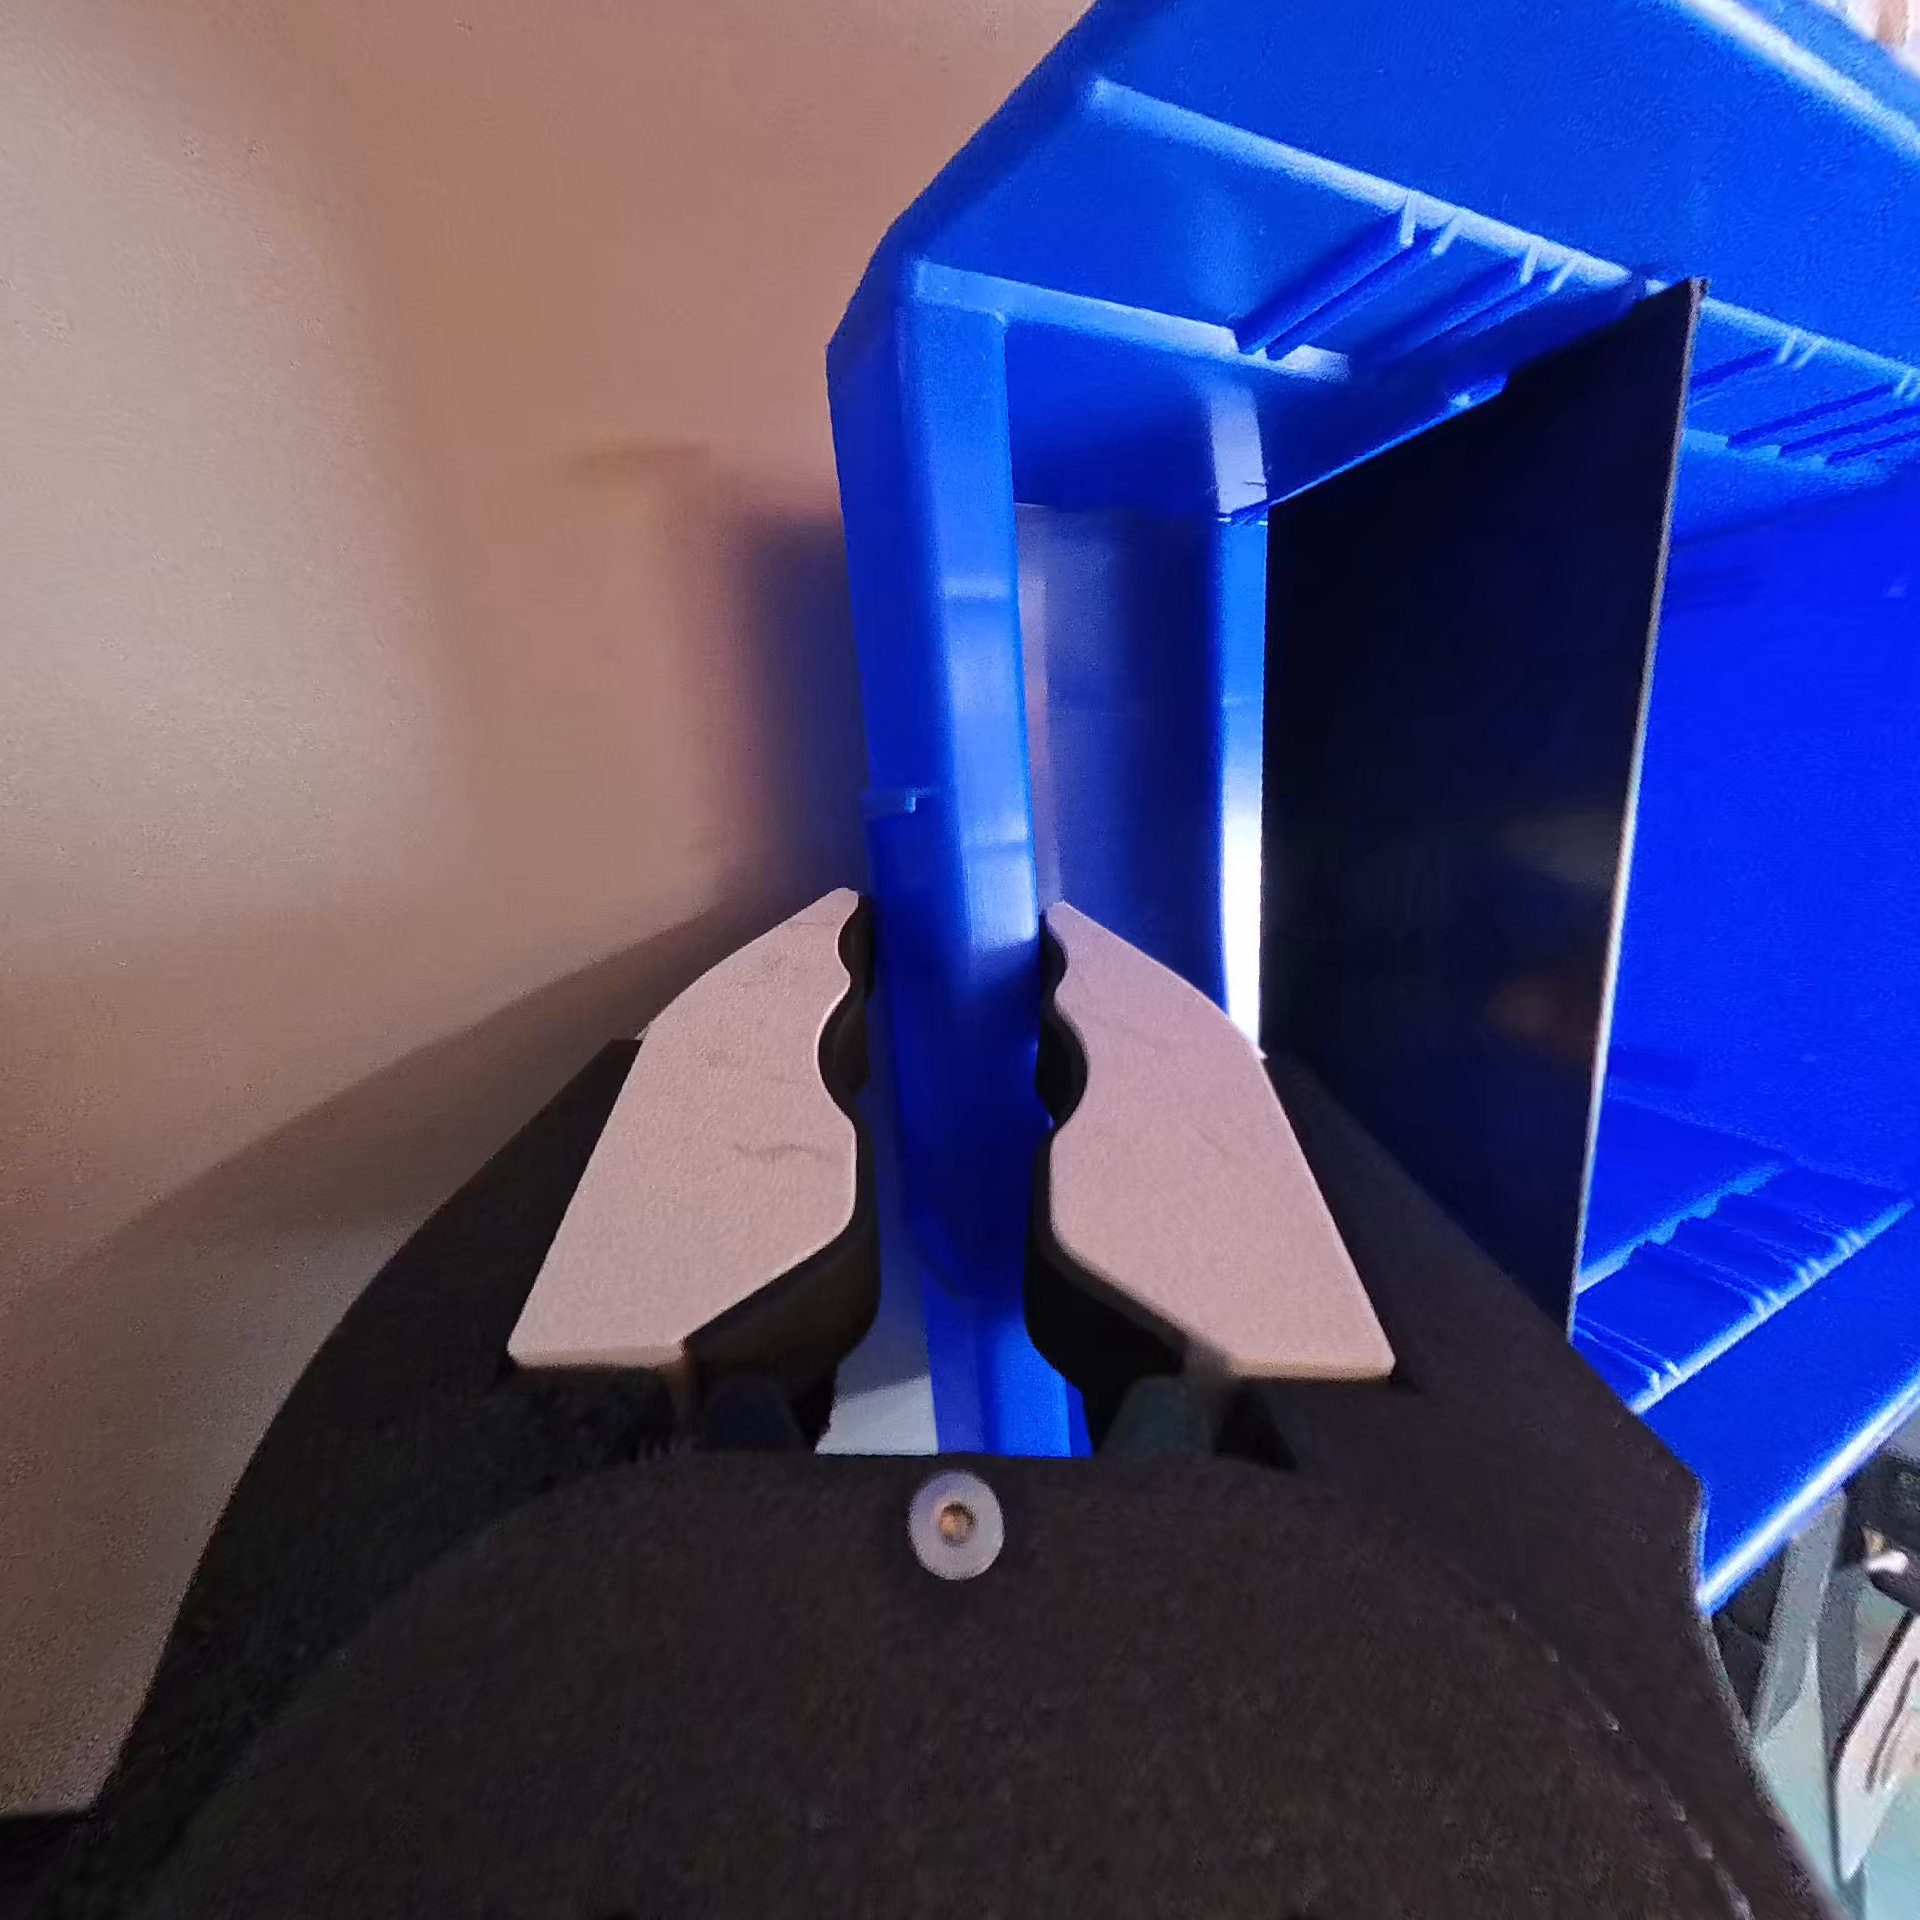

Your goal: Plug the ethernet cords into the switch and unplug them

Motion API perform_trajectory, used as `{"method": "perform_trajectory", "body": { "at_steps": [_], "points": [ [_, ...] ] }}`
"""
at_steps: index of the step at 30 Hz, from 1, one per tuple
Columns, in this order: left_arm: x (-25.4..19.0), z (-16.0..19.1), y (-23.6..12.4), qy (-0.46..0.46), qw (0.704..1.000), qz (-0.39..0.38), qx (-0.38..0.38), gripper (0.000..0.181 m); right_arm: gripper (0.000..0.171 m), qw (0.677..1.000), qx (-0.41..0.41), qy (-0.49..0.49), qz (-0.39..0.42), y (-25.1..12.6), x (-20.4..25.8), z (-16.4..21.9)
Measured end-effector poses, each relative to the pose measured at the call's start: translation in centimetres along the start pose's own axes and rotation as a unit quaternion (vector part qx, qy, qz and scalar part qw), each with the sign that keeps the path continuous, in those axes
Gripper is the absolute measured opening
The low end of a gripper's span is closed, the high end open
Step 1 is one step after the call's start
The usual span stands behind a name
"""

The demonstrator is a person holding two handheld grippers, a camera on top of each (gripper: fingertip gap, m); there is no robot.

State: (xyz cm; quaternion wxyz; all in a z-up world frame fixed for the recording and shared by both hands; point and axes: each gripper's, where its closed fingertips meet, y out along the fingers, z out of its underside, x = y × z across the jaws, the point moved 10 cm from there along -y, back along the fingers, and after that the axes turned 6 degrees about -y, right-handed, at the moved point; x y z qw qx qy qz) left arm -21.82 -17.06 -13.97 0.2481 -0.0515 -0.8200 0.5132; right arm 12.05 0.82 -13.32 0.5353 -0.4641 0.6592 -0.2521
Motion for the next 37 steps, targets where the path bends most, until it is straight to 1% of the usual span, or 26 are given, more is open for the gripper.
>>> {"method": "perform_trajectory", "body": {
  "at_steps": [5,7,8,11,13,15,16,19,21,22,24,26,29,34,37],
  "points": [
    [0.9,-1.2,1.0,-0.012,1.0,-0.004,-0.013,0.032,0.03,1.0,0.019,0.007,0.015,0.9,-3.3,2.6],
    [1.5,-1.5,1.5,-0.016,1.0,-0.017,-0.021,0.033,0.036,0.998,0.034,0.004,0.043,0.9,-4.1,3.2],
    [1.9,-1.6,1.7,-0.019,0.999,-0.022,-0.026,0.033,0.04,0.998,0.024,0.006,0.056,0.6,-4.3,3.1],
    [2.7,-1.5,1.9,-0.024,0.999,-0.022,-0.04,0.034,0.049,0.994,-0.079,0.054,0.049,-1.6,-4.1,2.1],
    [3.1,-1.5,0.7,-0.043,0.995,0.007,-0.084,0.036,0.049,0.984,-0.156,0.082,0.039,-3.2,-3.4,1.3],
    [4.1,-1.6,-1.7,-0.075,0.986,0.044,-0.145,0.039,0.048,0.968,-0.227,0.097,0.033,-4.3,-2.2,0.7],
    [4.9,-1.7,-3.2,-0.094,0.978,0.049,-0.179,0.039,0.048,0.959,-0.265,0.1,0.028,-4.6,-1.6,0.4],
    [8.9,-2.0,-7.6,-0.149,0.954,0.028,-0.258,0.038,0.046,0.916,-0.385,0.114,0.019,-4.9,0.3,-0.5],
    [12.1,-2.8,-9.5,-0.184,0.943,0.025,-0.277,0.041,0.046,0.889,-0.437,0.134,0.003,-4.5,1.1,-1.0],
    [13.8,-3.3,-9.8,-0.198,0.943,0.024,-0.266,0.044,0.047,0.879,-0.453,0.148,-0.006,-4.2,1.3,-1.2],
    [17.2,-4.3,-8.9,-0.22,0.951,0.014,-0.216,0.052,0.05,0.869,-0.463,0.174,-0.031,-3.7,1.6,-1.6],
    [20.1,-5.3,-6.9,-0.242,0.955,0.009,-0.17,0.053,0.054,0.868,-0.46,0.185,-0.04,-3.3,1.8,-1.7],
    [23.3,-6.4,-2.6,-0.268,0.958,0.014,-0.1,0.053,0.057,0.87,-0.453,0.191,-0.037,-3.1,2.2,-1.4],
    [25.5,-7.4,4.2,-0.274,0.96,0.032,0.043,0.059,0.061,0.88,-0.431,0.2,-0.018,-3.8,2.2,-1.0],
    [26.1,-7.5,7.2,-0.295,0.947,0.068,0.106,0.063,0.061,0.883,-0.426,0.197,-0.009,-4.1,2.3,-0.9]
  ]
}}
